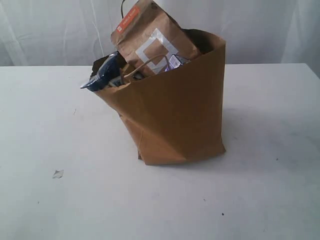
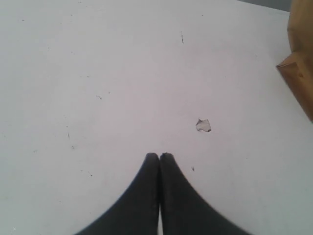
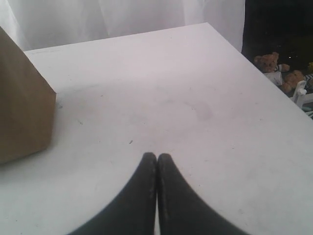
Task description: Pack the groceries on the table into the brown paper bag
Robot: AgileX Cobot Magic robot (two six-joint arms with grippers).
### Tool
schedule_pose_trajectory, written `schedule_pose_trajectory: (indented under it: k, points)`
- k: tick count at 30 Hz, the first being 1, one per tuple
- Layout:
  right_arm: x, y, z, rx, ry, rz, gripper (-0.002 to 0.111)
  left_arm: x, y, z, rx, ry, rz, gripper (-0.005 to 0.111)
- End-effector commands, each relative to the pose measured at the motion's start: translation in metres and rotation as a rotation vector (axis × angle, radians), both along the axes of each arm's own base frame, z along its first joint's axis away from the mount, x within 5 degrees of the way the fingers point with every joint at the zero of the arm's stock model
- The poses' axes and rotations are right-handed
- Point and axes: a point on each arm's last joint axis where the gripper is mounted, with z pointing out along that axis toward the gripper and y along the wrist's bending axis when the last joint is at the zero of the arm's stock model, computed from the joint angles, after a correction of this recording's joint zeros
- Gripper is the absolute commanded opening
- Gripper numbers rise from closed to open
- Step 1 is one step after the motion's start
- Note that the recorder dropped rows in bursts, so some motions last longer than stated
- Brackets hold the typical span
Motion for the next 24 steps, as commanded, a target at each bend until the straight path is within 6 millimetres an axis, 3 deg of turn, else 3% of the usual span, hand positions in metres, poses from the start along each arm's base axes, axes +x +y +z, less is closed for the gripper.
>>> schedule_pose_trajectory:
  k: [1, 11, 17, 24]
  points:
    - [0.0, 0.0, 0.002, -0.002, -0.021, 0.001, 0.0, 0.0, 0.0, 0.0, 0.042, -0.015, -0.018, 0.0]
    - [0.0, 0.0, 0.002, -0.002, -0.021, 0.001, 0.0, 0.0, 0.0, -0.001, 0.043, -0.004, -0.02, 0.0]
    - [0.0, 0.0, 0.002, -0.002, -0.021, 0.001, 0.0, -0.009, -0.002, -0.013, 0.045, 0.176, -0.051, 0.0]
    - [0.0, 0.0, 0.002, -0.002, -0.021, 0.001, 0.0, -0.013, -0.003, -0.013, -0.005, 0.253, -0.045, 0.0]
